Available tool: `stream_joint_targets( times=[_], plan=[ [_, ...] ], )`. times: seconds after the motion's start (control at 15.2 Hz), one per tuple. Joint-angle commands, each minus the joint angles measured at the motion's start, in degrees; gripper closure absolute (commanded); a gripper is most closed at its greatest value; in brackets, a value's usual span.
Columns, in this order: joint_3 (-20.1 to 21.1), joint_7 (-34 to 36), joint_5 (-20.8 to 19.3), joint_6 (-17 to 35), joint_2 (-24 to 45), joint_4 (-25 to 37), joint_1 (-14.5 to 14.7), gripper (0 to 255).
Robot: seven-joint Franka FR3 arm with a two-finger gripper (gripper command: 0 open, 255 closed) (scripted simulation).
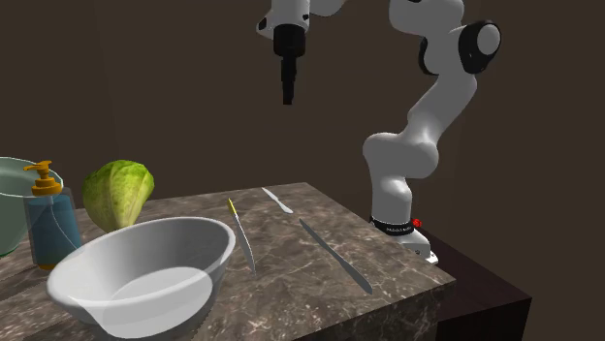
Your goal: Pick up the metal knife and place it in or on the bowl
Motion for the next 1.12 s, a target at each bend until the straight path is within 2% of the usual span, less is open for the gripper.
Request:
stream_joint_targets(
  times=[0.0, 0.53, 1.06],
  plan=[
    [0.00, 0.00, 0.00, 0.00, 0.00, 0.00, 0.00, 0],
    [6.09, 22.26, -0.92, 14.80, 2.32, -12.87, -9.64, 0],
    [11.94, 45.44, -2.42, 28.39, 7.97, -22.62, -19.43, 0]
  ],
)
